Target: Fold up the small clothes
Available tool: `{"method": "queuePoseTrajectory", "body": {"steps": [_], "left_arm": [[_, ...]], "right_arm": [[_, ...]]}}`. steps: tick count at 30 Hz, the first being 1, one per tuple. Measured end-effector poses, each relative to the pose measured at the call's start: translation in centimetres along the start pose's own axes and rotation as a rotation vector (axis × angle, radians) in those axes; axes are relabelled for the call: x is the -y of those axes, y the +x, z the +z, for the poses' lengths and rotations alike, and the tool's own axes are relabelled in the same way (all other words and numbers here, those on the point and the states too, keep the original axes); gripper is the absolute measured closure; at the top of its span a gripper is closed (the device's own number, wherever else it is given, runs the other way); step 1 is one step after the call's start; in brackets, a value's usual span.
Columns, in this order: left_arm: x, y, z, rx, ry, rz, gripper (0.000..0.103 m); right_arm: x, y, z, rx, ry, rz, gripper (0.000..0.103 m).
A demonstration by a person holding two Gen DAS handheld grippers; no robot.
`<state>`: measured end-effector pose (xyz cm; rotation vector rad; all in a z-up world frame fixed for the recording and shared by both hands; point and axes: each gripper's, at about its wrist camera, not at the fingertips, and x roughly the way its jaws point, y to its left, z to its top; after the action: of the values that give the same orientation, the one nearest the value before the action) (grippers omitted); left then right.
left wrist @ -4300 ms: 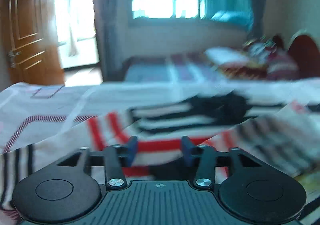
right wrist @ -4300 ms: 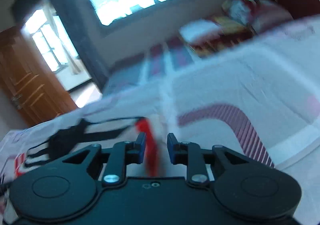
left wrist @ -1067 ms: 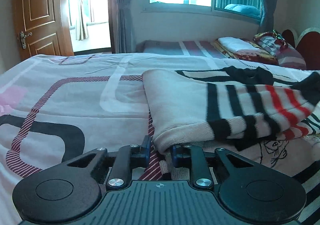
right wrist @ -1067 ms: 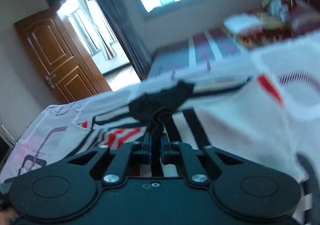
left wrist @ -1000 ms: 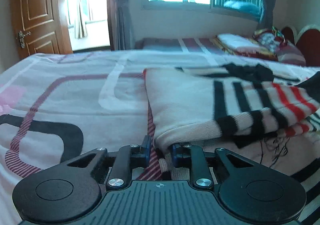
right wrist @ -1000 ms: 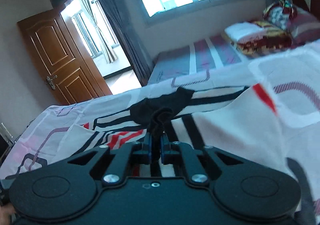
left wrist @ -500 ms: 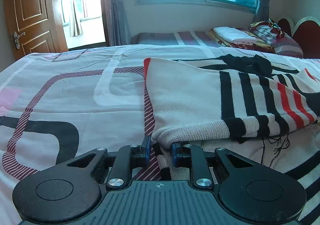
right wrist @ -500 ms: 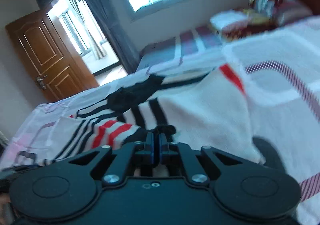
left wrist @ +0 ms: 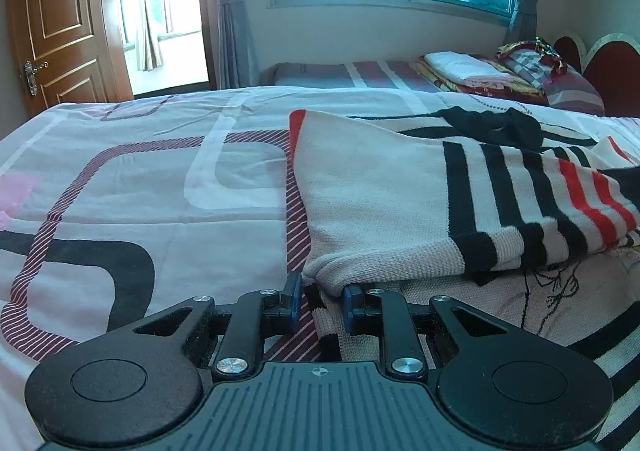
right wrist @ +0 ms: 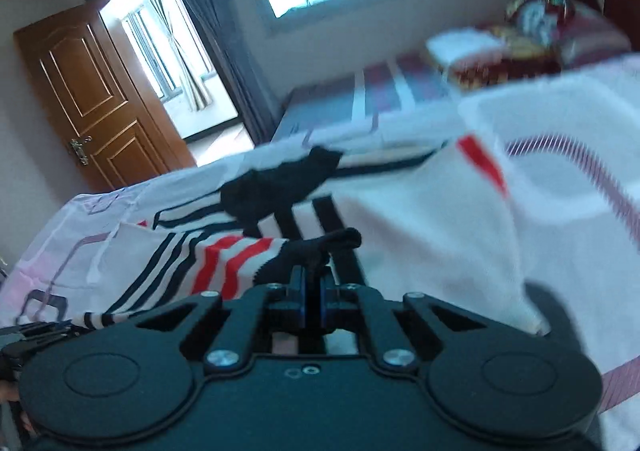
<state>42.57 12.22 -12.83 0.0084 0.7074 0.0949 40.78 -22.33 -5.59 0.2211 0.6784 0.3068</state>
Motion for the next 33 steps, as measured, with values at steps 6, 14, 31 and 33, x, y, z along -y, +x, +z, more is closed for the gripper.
{"method": "queuePoseTrajectory", "body": {"steps": [6,14,31,33], "left_arm": [[-0.1,0.0,0.1,-0.008,0.015,-0.009,0.081],[-2.5,-5.0,0.2,0.085,-0.063,-0.038,0.052],[3.1,4.0,7.5,0.062,0.068,-0.119,0.052],[3.2,5.4,8.9,0.062,0.078,-0.125,0.052]], "right_arm": [[1.1,2.5,-1.4,-0.083,-0.012,-0.056,0.096],[0.6,-0.3,0.2,-0.006,-0.073,-0.079,0.082],[-2.0,5.2,1.8,-0.032,-0.211,-0.064,0.094],[-1.1,5.6,2.4,-0.01,-0.185,-0.072,0.094]]}}
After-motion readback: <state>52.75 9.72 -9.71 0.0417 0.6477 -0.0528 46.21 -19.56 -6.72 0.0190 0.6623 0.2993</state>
